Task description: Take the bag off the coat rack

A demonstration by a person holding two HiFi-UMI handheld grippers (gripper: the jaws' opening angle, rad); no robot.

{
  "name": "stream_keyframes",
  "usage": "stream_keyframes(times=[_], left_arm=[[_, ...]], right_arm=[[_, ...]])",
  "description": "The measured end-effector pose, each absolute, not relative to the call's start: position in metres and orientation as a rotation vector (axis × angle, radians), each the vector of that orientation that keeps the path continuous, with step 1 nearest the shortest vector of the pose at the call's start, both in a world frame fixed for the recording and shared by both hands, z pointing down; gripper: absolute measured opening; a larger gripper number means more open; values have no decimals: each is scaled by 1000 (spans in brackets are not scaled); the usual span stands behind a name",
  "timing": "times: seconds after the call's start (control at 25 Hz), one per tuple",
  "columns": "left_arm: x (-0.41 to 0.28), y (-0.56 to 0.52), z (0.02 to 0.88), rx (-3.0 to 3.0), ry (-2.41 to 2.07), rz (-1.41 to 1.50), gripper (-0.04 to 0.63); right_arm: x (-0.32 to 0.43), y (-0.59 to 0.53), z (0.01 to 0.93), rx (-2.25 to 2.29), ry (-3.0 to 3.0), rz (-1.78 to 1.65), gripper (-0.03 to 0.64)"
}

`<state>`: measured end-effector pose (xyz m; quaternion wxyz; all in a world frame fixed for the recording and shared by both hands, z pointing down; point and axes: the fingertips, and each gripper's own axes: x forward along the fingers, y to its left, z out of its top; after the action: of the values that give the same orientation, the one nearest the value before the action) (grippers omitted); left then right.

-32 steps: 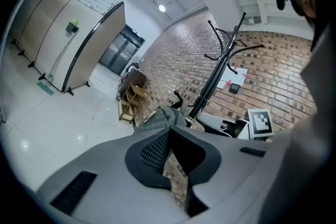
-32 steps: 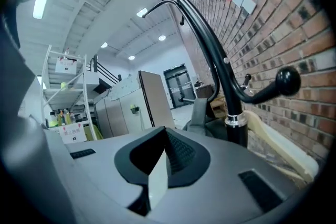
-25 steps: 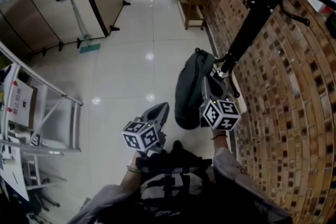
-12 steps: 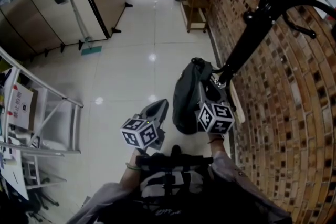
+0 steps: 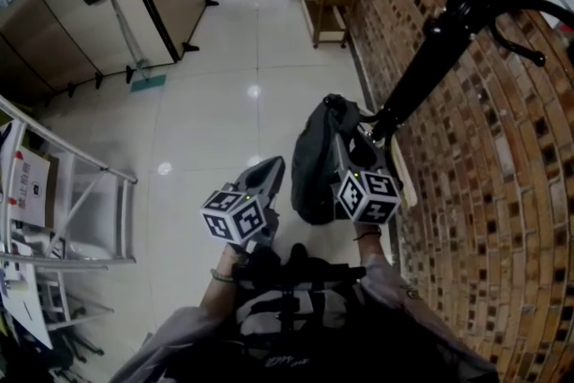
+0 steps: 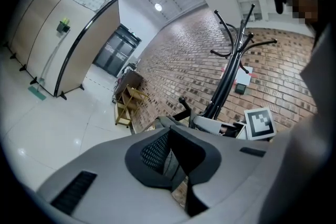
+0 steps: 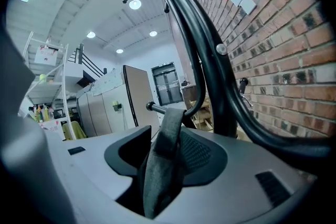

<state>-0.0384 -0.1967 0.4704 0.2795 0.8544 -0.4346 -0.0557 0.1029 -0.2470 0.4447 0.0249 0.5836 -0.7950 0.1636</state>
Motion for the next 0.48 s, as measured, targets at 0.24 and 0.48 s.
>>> stream_keyframes(times=[0.24,0.48], left_arm=[[-38,-205,470,2345,-1069,-86,8],[-48,-217,474,2351,-981,-62,8]], right_arm=[[104,-257,444,1859,-2433,557,183],[100,-266,445,1873,-2420,578,183]])
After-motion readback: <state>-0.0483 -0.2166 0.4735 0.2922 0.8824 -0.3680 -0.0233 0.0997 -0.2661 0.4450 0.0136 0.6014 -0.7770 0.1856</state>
